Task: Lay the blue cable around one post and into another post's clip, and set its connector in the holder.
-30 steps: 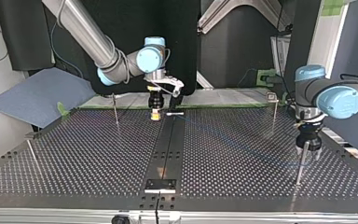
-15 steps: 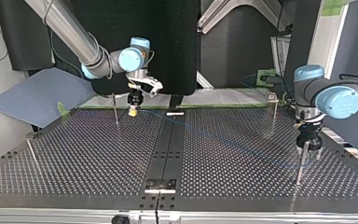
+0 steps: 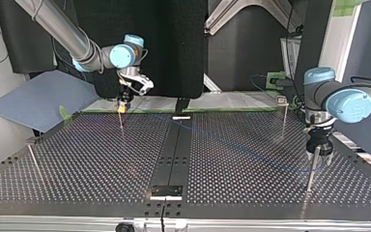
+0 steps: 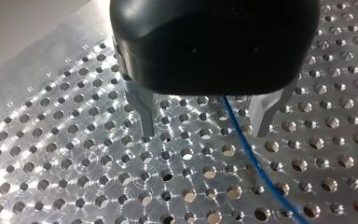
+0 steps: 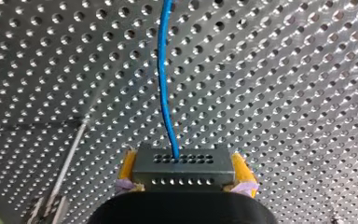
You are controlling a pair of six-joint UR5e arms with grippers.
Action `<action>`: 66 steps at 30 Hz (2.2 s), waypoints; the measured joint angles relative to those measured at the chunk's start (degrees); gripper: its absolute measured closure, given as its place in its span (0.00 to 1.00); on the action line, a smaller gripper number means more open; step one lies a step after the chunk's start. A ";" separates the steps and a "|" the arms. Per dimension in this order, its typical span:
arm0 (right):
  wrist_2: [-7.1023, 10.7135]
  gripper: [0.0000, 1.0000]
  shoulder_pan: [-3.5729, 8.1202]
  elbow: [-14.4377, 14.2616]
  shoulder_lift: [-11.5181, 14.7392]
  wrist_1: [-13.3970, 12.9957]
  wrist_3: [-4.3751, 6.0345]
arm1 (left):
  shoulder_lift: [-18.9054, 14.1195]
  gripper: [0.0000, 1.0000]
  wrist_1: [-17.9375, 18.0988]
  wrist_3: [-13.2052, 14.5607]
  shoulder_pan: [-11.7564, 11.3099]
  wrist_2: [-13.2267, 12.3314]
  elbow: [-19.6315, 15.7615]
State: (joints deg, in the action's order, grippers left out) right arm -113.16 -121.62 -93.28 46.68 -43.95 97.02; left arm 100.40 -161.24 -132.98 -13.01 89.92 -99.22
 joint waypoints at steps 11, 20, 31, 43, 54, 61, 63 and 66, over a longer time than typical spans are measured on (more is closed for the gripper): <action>-3.27 1.00 0.25 -4.96 -0.11 -4.97 0.06 | 0.00 0.00 0.04 0.09 0.02 0.04 -0.04; -7.57 1.00 2.03 -9.30 -2.15 -9.31 -0.41 | 0.00 0.00 0.00 0.43 0.02 0.12 -0.01; -9.66 1.00 5.69 -14.71 -7.45 -14.71 2.62 | -0.01 0.00 -0.10 0.52 0.30 0.12 -0.03; -4.81 1.00 10.97 -20.02 -10.52 -20.02 1.87 | 0.00 0.00 -0.11 0.85 0.59 0.13 -0.29; 0.67 1.00 16.45 -21.25 -10.65 -21.66 2.21 | 0.00 0.00 0.45 1.21 0.63 0.08 -0.35; 3.74 1.00 20.14 -17.84 -10.69 -19.80 1.81 | 0.01 0.00 1.13 1.49 1.01 -0.14 -0.34; 4.02 1.00 21.11 -16.88 -10.72 -19.62 1.75 | 0.00 0.00 1.25 1.50 1.19 -0.35 -0.34; 4.28 1.00 22.49 -15.88 -10.76 -19.55 1.69 | 0.03 0.00 1.33 1.50 1.41 -0.44 -0.34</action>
State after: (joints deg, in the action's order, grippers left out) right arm -108.88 -99.13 -109.16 35.92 -63.49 98.72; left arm 100.43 -159.91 -131.48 -11.60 89.48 -99.56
